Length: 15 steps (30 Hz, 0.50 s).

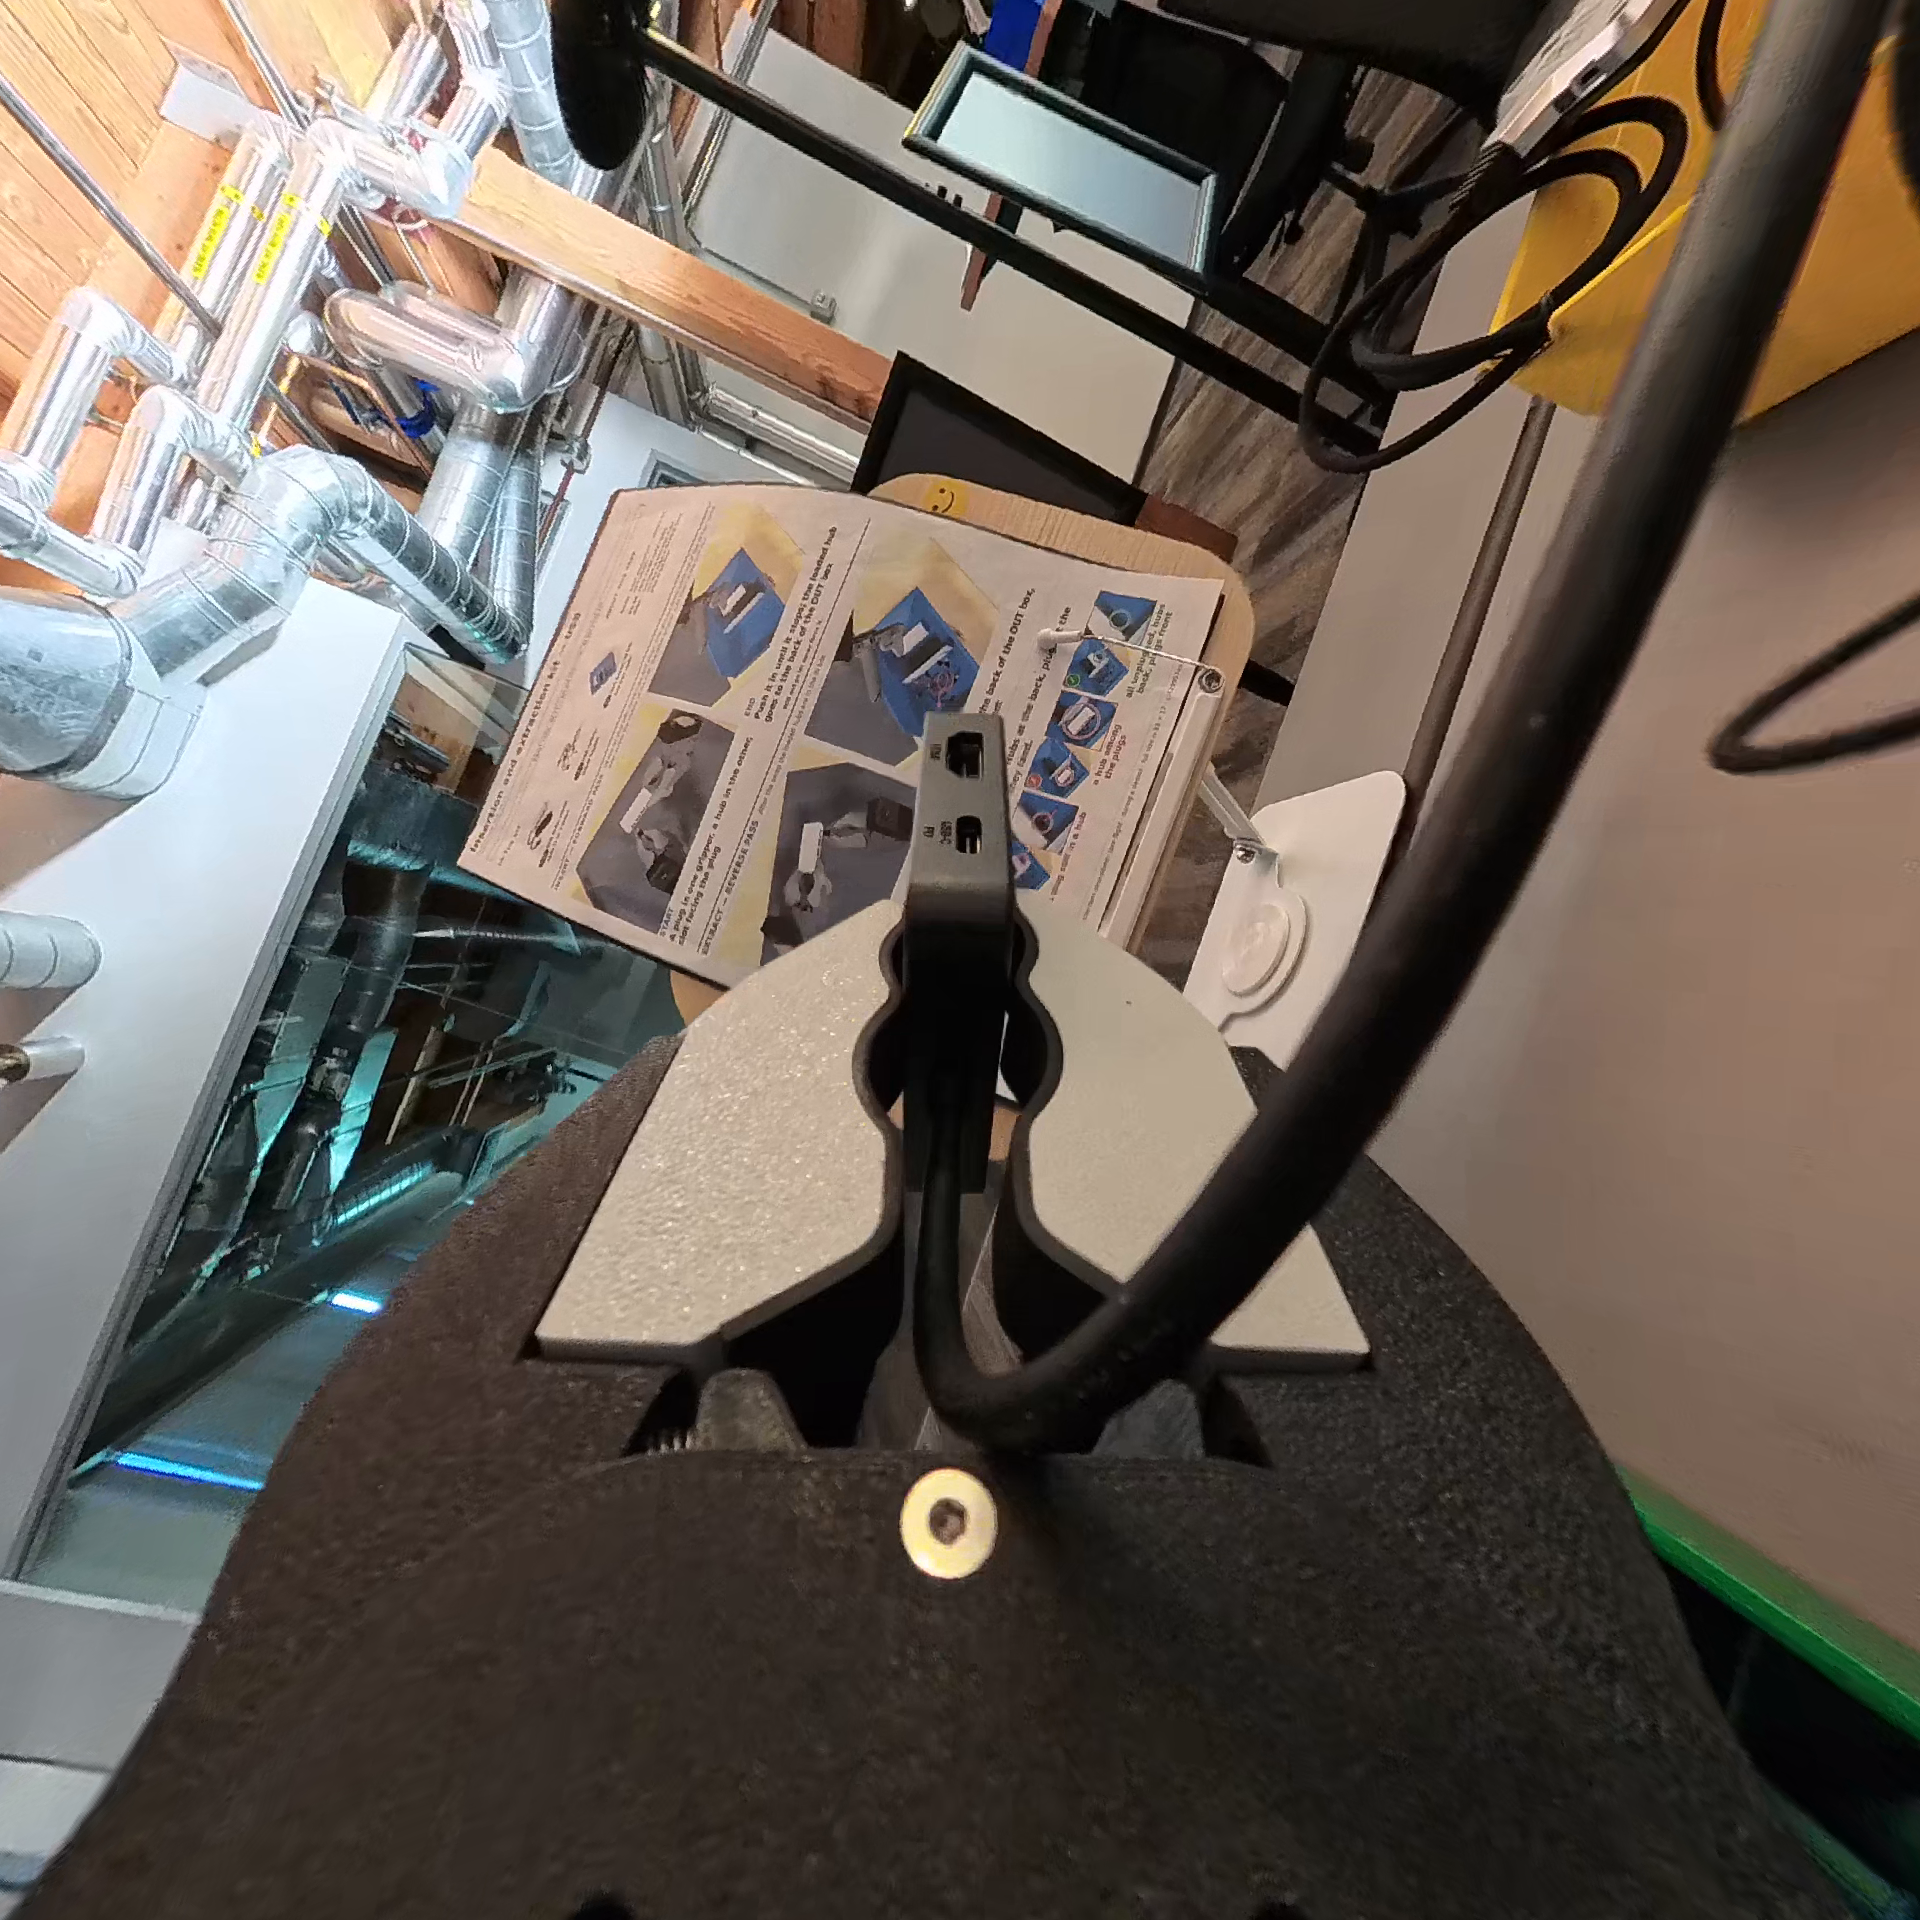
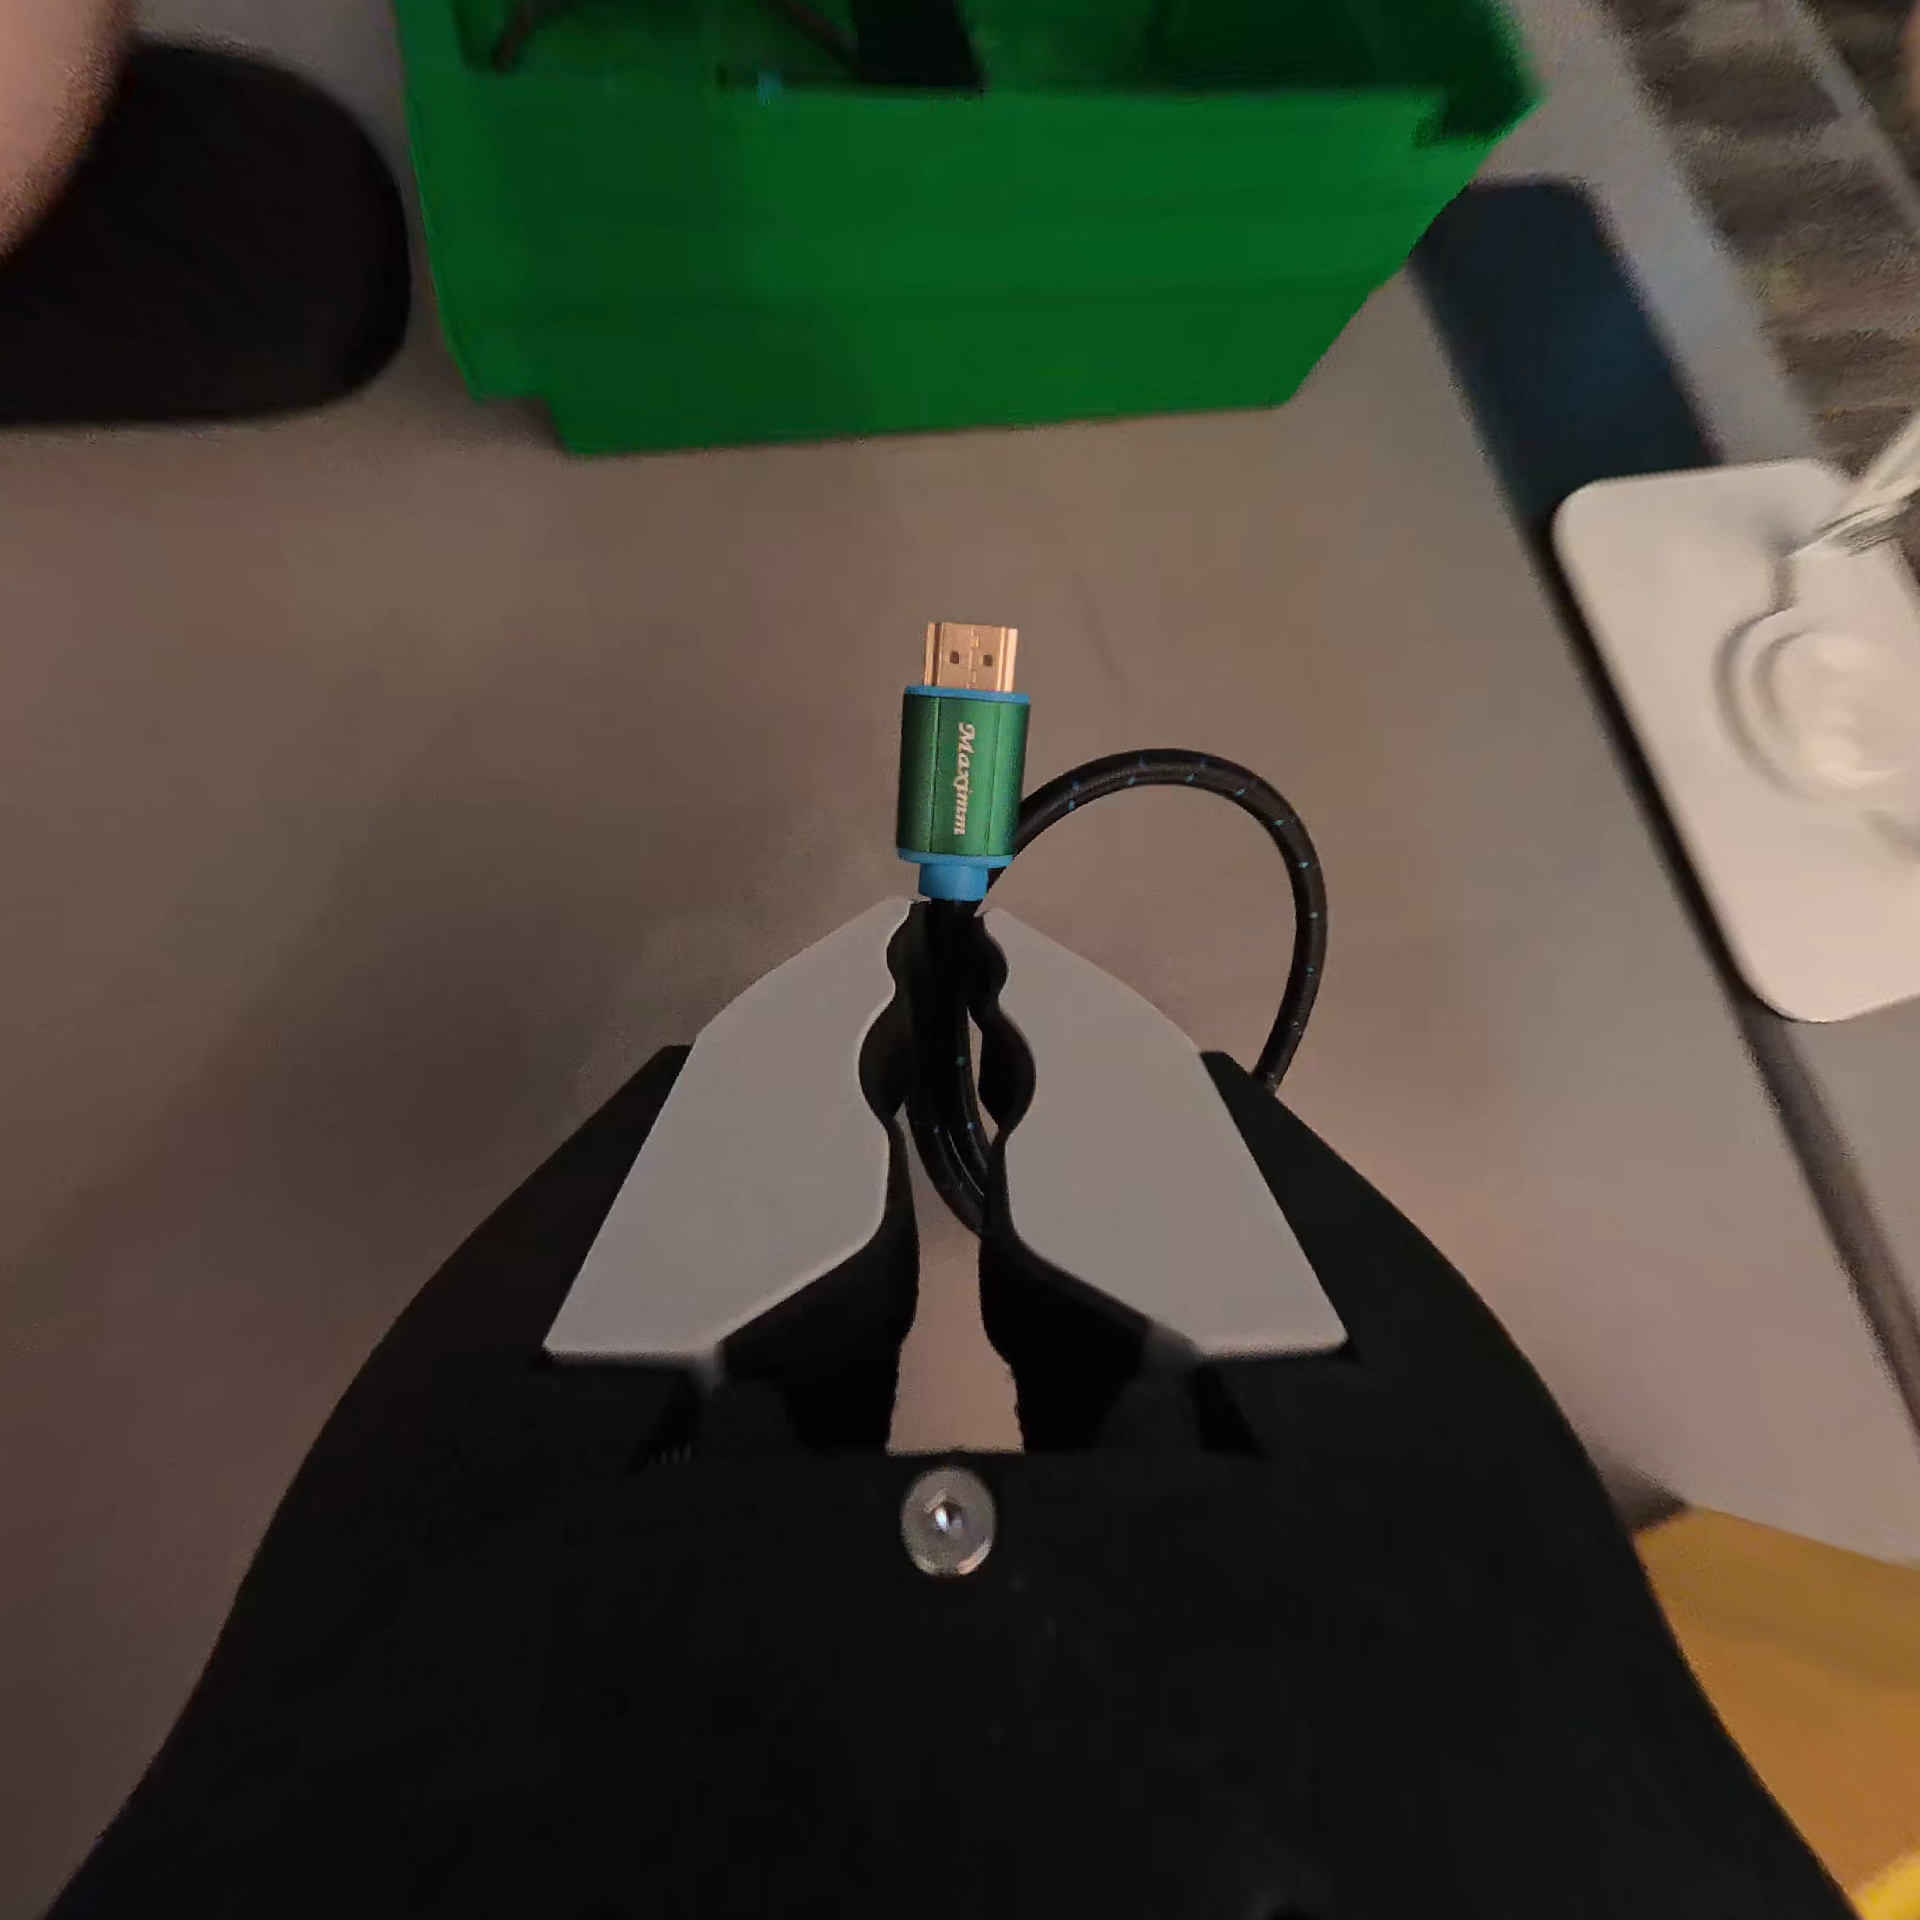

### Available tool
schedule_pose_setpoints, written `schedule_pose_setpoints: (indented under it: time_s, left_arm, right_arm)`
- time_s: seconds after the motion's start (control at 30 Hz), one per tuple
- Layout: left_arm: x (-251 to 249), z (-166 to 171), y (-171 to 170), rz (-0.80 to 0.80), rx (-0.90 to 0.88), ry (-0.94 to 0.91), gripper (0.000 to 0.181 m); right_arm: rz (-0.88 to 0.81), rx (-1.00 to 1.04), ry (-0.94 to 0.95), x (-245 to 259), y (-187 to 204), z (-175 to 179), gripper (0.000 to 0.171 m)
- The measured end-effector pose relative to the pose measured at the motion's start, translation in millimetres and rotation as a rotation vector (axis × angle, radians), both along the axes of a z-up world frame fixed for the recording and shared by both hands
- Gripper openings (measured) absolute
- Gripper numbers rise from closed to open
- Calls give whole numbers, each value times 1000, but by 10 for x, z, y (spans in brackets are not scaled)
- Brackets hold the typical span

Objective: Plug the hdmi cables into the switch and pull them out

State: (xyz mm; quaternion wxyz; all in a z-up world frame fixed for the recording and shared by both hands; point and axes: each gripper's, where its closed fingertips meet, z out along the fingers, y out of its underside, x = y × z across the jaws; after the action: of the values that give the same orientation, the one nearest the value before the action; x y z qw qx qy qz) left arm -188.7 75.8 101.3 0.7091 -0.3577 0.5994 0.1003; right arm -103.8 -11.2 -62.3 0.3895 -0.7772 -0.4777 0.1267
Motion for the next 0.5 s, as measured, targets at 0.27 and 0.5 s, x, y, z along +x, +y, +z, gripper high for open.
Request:
schedule_pose_setpoints:
  time_s: [0.27, 0.5]
  left_arm:
    - [330, -241, -77, -22, 45, 93, 14]
    - [616, -551, -88, -14, 84, 186, 14]
  right_arm:
    - [-134, 83, 79, 190, 128, 1133, 7]
    - [-250, 7, -71, 281, 109, 872, 8]
